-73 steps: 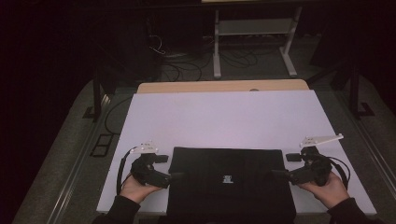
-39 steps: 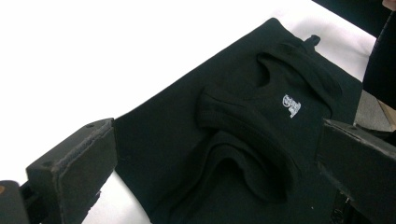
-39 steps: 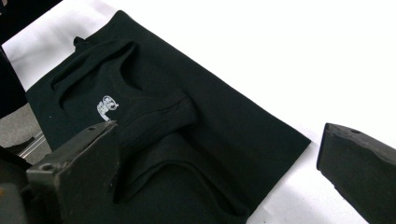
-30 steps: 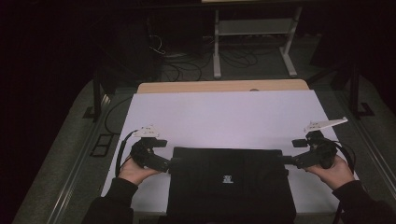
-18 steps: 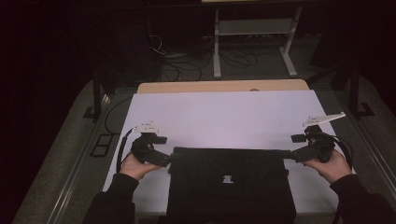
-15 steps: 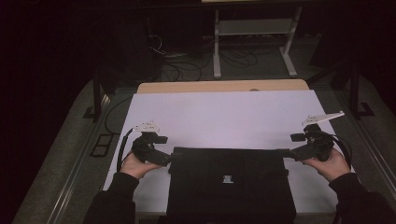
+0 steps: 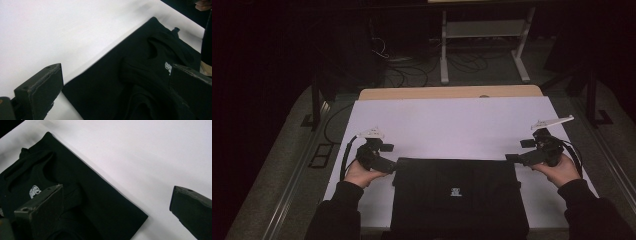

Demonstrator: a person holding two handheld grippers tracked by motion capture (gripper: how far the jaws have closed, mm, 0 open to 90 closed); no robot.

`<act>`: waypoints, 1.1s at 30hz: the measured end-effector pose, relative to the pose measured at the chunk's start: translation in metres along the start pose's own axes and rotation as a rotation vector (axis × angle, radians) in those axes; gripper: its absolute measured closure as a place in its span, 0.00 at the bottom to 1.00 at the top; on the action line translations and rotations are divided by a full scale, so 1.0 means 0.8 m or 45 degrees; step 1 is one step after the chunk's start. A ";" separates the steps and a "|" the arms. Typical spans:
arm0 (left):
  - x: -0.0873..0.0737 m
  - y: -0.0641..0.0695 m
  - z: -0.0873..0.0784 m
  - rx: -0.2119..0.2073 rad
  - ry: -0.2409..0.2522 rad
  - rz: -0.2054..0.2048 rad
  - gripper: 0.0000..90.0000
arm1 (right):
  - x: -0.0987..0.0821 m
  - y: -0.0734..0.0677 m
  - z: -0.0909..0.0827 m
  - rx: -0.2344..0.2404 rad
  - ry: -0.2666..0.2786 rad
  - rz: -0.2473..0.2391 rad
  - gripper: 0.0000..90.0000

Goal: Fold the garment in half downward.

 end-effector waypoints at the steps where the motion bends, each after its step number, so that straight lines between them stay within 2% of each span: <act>1: -0.001 -0.002 0.002 0.008 -0.002 0.001 0.00 | -0.001 0.001 0.001 -0.001 -0.007 0.002 0.00; 5: -0.002 -0.010 0.008 0.016 -0.001 0.003 0.00 | -0.003 0.001 0.007 -0.003 -0.027 -0.013 0.00; 8: -0.001 -0.010 0.014 -0.010 0.015 -0.018 0.00 | -0.005 0.002 0.011 -0.003 -0.028 -0.025 0.00; 21: -0.015 -0.027 0.029 0.031 -0.025 0.012 0.00 | -0.020 0.014 0.021 -0.006 -0.065 0.004 0.00; 30: -0.031 -0.038 0.034 0.047 -0.075 0.016 0.00 | -0.029 0.020 0.027 -0.011 -0.097 0.004 0.00; 33: -0.034 -0.040 0.035 0.038 -0.069 -0.003 0.00 | -0.031 0.021 0.028 -0.008 -0.103 0.005 0.00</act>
Point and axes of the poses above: each handheld gripper's, and its own axes: z roughly forward along the jaws, x roughly out of its top, y roughly to its right, the point moved 10 cm from there along z, roughly forward along the jaws, and after that the axes turned 9 degrees about y, right-handed, at the moved point
